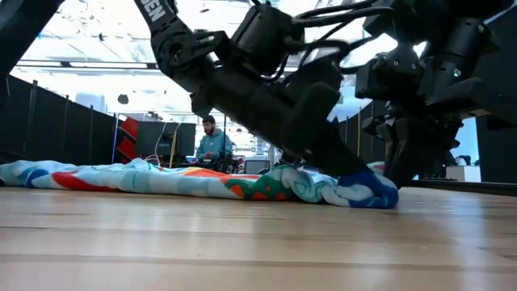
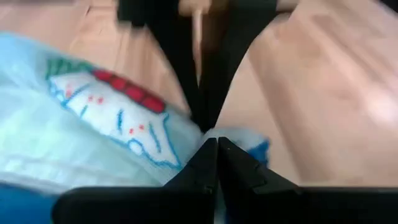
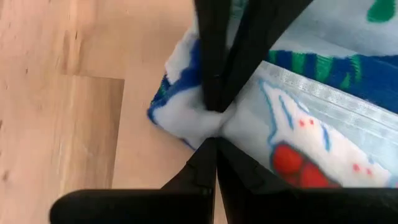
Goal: Roll towel
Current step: Roll the multicolor dinosaur print towel
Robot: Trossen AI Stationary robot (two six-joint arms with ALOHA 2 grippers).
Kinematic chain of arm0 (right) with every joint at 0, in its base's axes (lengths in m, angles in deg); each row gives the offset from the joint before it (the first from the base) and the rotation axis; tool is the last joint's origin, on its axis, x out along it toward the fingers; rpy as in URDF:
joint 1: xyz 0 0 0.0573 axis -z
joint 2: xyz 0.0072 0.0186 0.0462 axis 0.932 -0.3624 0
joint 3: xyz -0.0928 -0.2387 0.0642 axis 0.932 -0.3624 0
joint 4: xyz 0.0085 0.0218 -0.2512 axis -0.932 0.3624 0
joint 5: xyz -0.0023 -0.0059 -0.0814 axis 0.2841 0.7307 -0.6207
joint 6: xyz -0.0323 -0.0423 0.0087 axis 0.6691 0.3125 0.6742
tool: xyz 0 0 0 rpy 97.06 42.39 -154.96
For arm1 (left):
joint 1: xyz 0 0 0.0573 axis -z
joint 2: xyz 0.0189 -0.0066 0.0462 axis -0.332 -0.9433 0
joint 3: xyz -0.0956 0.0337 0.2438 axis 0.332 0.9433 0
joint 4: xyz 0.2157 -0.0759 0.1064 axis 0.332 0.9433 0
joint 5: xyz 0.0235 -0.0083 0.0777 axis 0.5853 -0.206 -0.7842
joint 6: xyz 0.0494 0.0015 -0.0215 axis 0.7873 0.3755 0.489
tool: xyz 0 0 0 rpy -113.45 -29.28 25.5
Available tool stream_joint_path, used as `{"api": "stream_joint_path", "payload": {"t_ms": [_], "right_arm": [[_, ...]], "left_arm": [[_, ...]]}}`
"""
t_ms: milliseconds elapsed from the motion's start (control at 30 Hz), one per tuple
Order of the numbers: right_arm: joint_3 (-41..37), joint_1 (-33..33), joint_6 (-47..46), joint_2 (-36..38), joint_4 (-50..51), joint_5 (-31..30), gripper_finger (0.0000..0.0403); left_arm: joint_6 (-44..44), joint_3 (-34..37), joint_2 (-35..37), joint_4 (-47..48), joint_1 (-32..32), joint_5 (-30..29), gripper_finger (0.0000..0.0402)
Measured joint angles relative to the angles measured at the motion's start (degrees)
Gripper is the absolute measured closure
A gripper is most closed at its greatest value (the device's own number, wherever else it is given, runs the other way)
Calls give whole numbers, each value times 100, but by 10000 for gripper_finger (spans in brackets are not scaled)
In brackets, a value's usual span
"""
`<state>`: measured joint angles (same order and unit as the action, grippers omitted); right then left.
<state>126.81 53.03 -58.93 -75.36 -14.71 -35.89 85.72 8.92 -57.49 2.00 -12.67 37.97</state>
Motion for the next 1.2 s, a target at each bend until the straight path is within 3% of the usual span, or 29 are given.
{"api": "stream_joint_path", "payload": {"t_ms": [200, 433, 700, 900, 1200], "right_arm": [[249, 174, 24, 843, 963, -180, 403], [-113, 1082, 74, 1854, 2428, -423, 403], [-780, 2085, 687, 1718, 1762, -232, 403], [-782, 2600, 1423, 1312, 1154, -210, 403], [-331, 2960, 1833, 1418, 1437, -213, 403]], "left_arm": [[-194, 37, 11, 100, 23, -32, 402], [-258, 35, 26, 351, 170, -158, 402], [-428, 44, 18, 378, 197, -158, 402], [-565, 173, 13, 302, 212, -157, 402], [-992, 573, 20, -124, 293, -153, 402]]}}
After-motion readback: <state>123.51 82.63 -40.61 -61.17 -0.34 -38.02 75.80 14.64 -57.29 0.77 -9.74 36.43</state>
